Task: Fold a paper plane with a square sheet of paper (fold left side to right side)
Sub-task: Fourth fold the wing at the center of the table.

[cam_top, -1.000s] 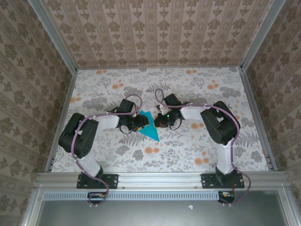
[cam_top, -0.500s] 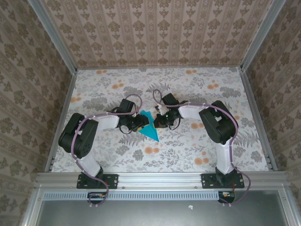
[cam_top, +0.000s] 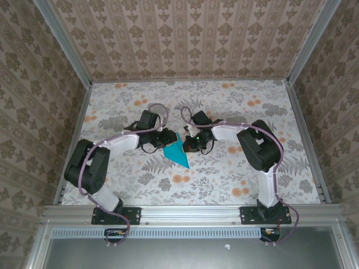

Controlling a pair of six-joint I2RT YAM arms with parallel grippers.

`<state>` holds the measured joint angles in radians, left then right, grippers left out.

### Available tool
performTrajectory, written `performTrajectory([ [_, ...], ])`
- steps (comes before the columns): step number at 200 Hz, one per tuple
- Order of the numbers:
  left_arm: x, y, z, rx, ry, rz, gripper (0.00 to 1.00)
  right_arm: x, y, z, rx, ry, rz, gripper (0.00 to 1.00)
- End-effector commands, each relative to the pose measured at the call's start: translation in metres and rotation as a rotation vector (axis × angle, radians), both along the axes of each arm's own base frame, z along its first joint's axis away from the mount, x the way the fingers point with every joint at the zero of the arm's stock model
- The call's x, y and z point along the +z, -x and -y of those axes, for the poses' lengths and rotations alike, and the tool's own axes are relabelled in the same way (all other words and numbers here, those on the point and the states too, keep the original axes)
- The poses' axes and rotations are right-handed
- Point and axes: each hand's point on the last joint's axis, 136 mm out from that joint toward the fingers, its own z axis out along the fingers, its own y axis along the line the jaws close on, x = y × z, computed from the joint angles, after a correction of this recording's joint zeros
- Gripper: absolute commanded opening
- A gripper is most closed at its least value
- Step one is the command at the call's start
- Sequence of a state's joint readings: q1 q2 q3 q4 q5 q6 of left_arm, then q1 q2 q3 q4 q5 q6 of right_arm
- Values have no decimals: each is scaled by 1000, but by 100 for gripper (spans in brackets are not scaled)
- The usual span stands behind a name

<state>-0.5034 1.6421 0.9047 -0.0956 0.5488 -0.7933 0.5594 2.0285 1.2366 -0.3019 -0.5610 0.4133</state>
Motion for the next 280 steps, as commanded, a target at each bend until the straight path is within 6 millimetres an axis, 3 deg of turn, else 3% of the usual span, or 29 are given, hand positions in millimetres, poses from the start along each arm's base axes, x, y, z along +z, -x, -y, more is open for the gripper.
performTrajectory([
  [1,0,-6,13,-38,40,-6,23,-34,19,20,6,140,-80,4],
  [54,-23,-14,23,-53,29,-43,20,-35,20,20,13,145,-84,4],
  [180,-77,6,-10,-28,-179,-148,19,-30,19,17,29,139,-73,6],
  [206,-86,12,-15,-24,-203,-168,18,-7,7,12,2,87,-25,13],
  [239,-93,16,-20,-18,-222,-180,18,36,-7,27,-49,56,69,29],
  [261,-93,17,-20,-20,-223,-179,18,56,6,31,-22,32,74,30],
  [280,-92,16,-20,-20,-227,-175,18,66,29,16,5,-67,18,25],
])
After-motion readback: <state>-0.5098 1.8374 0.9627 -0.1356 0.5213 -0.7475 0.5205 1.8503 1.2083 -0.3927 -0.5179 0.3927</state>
